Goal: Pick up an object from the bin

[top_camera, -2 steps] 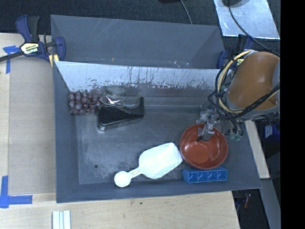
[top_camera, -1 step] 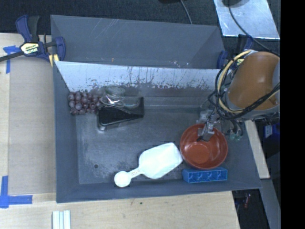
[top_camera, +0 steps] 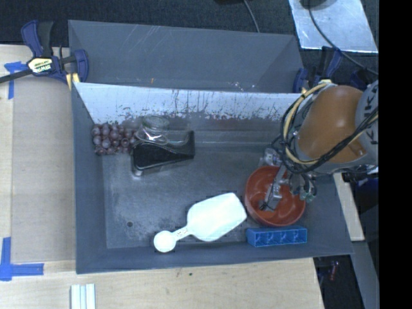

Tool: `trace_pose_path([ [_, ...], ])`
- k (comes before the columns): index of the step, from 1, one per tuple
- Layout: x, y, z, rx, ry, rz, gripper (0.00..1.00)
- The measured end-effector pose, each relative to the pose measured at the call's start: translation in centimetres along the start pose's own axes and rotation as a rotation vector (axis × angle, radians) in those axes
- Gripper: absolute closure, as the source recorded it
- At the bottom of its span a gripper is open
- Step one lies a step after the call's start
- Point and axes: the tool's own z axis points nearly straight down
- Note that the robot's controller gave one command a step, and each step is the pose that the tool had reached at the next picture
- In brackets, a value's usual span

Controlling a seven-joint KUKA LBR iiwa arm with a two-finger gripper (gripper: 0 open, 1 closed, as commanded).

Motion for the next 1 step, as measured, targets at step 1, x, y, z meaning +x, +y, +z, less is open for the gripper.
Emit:
trace_pose_path([
  [1, -0.05, -0.01, -0.05, 0.000, -0.001, -0.001, 0.00],
])
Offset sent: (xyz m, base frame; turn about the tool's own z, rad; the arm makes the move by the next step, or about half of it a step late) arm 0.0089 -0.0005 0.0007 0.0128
